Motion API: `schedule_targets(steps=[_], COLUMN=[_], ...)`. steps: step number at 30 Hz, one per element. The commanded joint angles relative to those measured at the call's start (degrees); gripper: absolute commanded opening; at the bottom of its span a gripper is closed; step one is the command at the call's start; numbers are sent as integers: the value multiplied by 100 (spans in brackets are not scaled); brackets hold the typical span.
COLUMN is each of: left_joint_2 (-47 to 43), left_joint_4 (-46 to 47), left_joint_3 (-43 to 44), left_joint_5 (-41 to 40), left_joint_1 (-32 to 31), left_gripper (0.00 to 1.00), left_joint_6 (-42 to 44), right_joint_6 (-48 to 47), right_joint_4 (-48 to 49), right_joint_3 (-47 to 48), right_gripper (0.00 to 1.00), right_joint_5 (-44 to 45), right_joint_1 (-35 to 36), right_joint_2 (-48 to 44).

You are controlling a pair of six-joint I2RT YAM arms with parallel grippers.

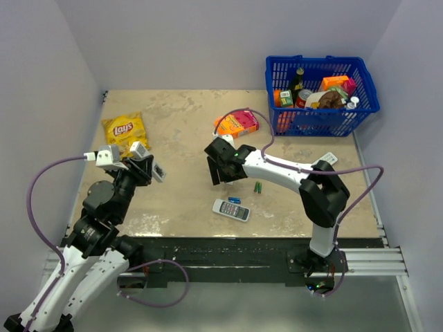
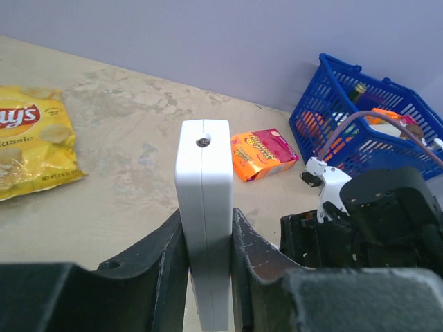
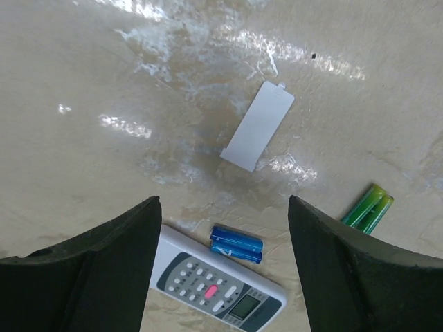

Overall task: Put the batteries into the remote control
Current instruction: Pick up the battery cover at the center of the board.

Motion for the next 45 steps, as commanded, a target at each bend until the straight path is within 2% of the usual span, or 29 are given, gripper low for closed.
schedule_targets(steps=[1,8,20,31,38,45], left_joint_2=[-160,-265,-379,-388,-353,-353], left_joint_4=[-88,-123,-106,-88,-71,-62], left_joint_3=[-29,-64,-82,-99,-108,-117], left_joint_5=[-276,-100,14,93,128,164], left_joint_1=[18,71,168,247,264,300], left_gripper=[9,12,13,14,14,14], left_joint_6=[323,297,288,279,270,270], right_joint_6=[279,429,570,578,491,447], right_joint_4=[-236,28,19,89,98,133], right_joint_3=[270,261,322,296,103,-125], right_gripper=[74,68,57,55,49,49], right_joint_5=[0,-176,123,193,150,88], right_joint_1=[-137,-207,-216,-216,-269,-348], right_joint_2=[133,458,916,1118,942,784])
